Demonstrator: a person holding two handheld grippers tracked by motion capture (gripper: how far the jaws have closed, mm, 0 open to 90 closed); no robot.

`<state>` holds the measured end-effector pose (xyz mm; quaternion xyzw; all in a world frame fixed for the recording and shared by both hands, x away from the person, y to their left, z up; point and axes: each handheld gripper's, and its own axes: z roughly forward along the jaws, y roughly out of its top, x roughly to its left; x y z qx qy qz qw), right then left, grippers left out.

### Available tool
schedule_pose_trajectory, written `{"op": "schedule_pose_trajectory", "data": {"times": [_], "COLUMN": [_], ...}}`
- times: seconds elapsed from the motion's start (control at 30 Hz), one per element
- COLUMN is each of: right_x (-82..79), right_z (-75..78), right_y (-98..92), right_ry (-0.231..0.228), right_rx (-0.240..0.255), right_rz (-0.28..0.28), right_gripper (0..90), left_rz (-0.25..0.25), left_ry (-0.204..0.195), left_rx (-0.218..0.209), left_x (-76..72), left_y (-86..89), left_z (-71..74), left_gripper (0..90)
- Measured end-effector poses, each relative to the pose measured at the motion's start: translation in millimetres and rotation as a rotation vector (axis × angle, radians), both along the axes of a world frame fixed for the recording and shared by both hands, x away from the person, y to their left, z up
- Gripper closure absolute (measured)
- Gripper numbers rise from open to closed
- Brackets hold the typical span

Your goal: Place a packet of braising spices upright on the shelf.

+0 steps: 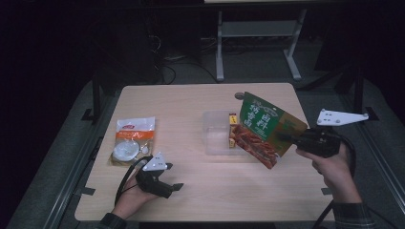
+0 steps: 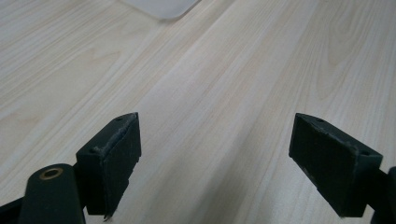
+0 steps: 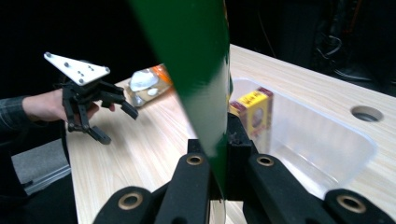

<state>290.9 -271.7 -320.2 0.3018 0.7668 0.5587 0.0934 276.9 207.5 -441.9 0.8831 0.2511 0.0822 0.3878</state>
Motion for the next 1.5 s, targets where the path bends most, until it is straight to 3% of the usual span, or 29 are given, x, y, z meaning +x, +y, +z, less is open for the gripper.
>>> {"op": "schedule_pose_trajectory", "data": {"times": [0.27, 0.47, 0.83, 1.17, 1.27, 1.5], "right_x": [-2.5, 4.6, 32.8, 57.6, 64.8, 75.5], "right_z": [-2.2, -0.5, 5.1, 9.2, 8.5, 8.1], "right_y": [-16.0, -20.4, -8.9, 2.6, 4.7, 11.6], "right_ry": [0.005, -0.005, -0.025, -0.041, -0.036, -0.036], "right_rx": [-0.007, -0.008, -0.023, -0.030, -0.032, -0.038], "right_rz": [-0.051, -0.096, -0.152, -0.174, -0.177, -0.183], "right_gripper": [89.8, 89.8, 89.8, 89.8, 89.8, 89.8], "left_rz": [-0.003, -0.008, 0.022, 0.031, 0.046, 0.041], "left_ry": [-0.006, -0.002, -0.005, -0.009, -0.011, -0.018], "left_rx": [0.002, 0.008, -0.013, -0.018, -0.042, -0.033], "left_x": [0.5, 0.9, 2.1, 2.8, 2.3, 2.4], "left_y": [1.1, 0.2, 0.3, -1.0, -2.9, -3.9], "left_z": [0.2, -1.0, -1.6, -3.4, -3.8, -4.3], "left_gripper": [16.3, 16.3, 13.9, 13.1, 13.4, 13.5]}}
